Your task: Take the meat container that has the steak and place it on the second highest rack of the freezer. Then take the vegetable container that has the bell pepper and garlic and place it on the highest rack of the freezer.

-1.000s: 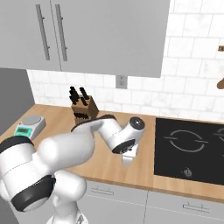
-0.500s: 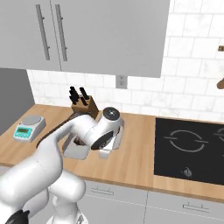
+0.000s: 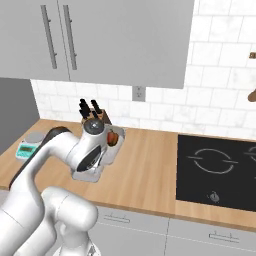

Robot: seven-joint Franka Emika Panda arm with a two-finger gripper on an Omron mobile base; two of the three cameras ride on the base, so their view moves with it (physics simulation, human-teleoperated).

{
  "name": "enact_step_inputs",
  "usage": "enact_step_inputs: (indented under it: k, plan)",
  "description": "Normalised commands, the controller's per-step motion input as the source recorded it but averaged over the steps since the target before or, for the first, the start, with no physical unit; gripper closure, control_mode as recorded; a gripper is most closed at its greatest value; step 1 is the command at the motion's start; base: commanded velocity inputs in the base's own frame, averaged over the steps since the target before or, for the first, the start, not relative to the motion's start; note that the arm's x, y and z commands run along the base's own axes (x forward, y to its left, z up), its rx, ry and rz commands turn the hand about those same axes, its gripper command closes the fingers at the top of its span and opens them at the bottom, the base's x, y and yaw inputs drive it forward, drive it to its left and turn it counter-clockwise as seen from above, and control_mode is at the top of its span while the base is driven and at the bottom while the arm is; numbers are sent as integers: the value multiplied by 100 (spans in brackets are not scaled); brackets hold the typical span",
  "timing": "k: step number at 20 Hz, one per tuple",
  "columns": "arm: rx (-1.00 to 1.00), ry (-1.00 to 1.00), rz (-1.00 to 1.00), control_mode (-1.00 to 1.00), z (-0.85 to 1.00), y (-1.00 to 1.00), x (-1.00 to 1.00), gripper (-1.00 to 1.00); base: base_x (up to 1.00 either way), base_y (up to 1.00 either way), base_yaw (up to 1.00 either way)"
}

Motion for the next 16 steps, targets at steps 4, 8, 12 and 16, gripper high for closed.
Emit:
enact_step_inputs:
  k: [4,8,12,16]
  plan:
    - [7,-13,-9,-100,78,0,-41,100,0,0,0]
    - [0,-3,0,-100,40,5,-46,100,0,0,0]
    - [-8,0,0,-100,21,14,-72,100,0,0,0]
    - [-11,0,0,100,11,14,-66,100,-25,3,0]
